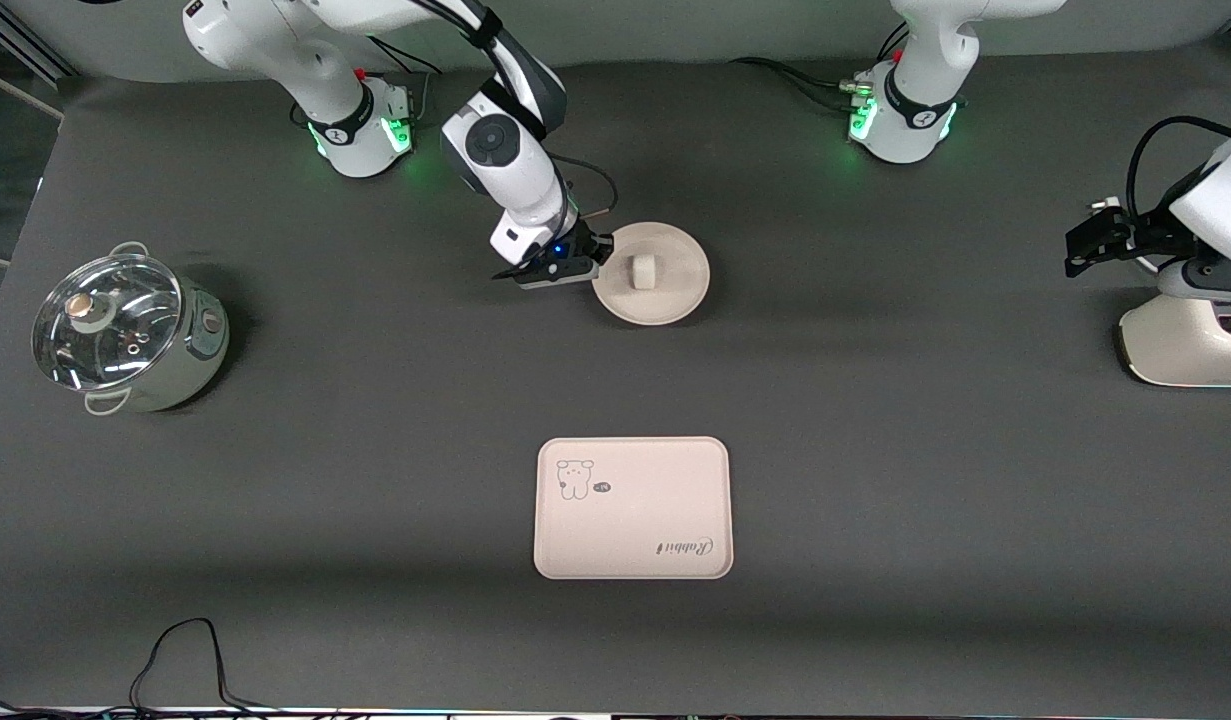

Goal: Place bun in plate and plate on tray
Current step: 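Lift the plate with the right gripper and carry it over the tray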

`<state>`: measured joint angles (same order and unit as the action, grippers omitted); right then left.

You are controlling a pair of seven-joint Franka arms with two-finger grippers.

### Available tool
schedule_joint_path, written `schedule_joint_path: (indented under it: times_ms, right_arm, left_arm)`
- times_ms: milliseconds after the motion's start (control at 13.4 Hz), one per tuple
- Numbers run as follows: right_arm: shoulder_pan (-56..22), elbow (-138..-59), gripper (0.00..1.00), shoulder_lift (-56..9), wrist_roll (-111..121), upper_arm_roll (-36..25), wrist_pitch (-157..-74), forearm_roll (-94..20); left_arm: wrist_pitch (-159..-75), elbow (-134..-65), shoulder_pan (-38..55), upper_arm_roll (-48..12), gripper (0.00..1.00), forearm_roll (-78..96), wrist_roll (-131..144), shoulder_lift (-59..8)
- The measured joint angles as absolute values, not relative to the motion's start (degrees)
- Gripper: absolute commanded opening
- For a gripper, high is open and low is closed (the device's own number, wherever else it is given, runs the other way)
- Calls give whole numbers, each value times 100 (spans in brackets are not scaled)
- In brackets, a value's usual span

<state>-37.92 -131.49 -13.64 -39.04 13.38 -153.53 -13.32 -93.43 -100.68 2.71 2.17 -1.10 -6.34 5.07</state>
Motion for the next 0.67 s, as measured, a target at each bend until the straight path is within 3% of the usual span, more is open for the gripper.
schedule_joint_path:
  times_ms: [374,673]
  right_arm:
    - [-3628,-12618,0,-505,-3868,1323,-13840,-1349]
    - [-3382,-12359,0,-648,-3631,1304,-13827,-1372]
  left_arm:
    - [-9336,-10068,269,217,100,-110,-634,507]
    - [-9334,-10069,269,216,100,-110,-634,509]
